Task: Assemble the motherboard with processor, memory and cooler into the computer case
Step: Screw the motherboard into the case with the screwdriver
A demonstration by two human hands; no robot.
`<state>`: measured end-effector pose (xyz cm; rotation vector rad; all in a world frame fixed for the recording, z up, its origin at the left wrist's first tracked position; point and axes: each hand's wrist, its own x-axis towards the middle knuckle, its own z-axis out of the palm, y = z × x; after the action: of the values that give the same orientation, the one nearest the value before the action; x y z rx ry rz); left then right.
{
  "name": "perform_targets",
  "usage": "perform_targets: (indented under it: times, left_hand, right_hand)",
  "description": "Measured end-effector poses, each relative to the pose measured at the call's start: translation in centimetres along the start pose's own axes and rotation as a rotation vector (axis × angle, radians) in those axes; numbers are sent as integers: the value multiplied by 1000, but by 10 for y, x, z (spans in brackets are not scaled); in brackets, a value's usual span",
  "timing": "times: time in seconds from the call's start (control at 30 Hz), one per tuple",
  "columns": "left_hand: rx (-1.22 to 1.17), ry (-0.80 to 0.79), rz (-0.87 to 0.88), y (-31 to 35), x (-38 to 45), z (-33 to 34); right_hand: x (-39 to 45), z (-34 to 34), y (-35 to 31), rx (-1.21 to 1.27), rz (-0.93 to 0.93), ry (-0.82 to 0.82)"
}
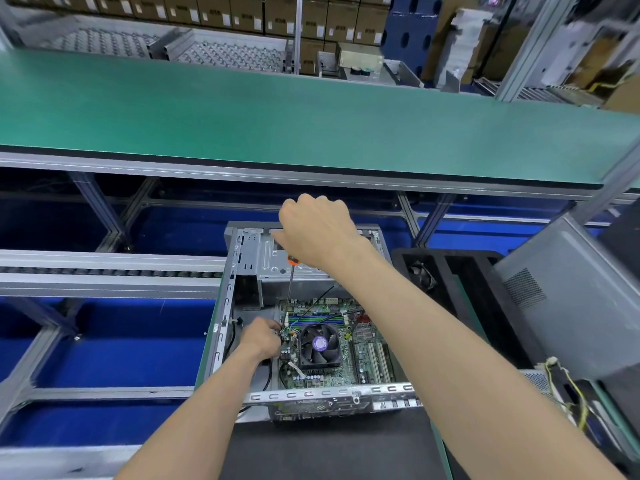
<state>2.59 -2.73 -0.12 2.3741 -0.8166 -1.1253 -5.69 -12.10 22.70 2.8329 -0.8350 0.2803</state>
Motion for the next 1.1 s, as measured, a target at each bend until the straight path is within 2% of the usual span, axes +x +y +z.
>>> perform_targets:
  times: [0.2, 0.4, 0.57, 0.63, 0.73, 0.8, 0.97, 1.03, 1.1]
  left_hand:
    - [-1, -4, -7, 3, -5, -1]
    - [-18, 70, -21, 4, -10, -3]
    - [-71, 171, -6, 13, -16, -5]
    - [-134, 198, -16, 17, -19, -7]
    - [-171, 157, -28, 17, -17, -7]
    - [-177, 123, -39, 14, -15, -7]
    - [-144, 65, -64, 10, -7, -4]
    - [-142, 66, -77, 8, -5, -2]
    - [-130, 62, -80, 7, -4, -2]
  right_hand:
    - [-3, -7, 3, 344, -90, -151]
    - [-1, 1, -4, 58, -24, -8]
    - [-3, -7, -1, 334, -68, -129]
    - [-2, -6, -3, 316, -56, -116]
    - [0, 0, -3, 122, -19, -22]
    - [1, 1, -1, 94, -13, -17]
    - [1, -6, 0, 375, -66, -147]
    - [2, -4, -4, 304, -59, -109]
    - [4, 1, -6, 135, -24, -21]
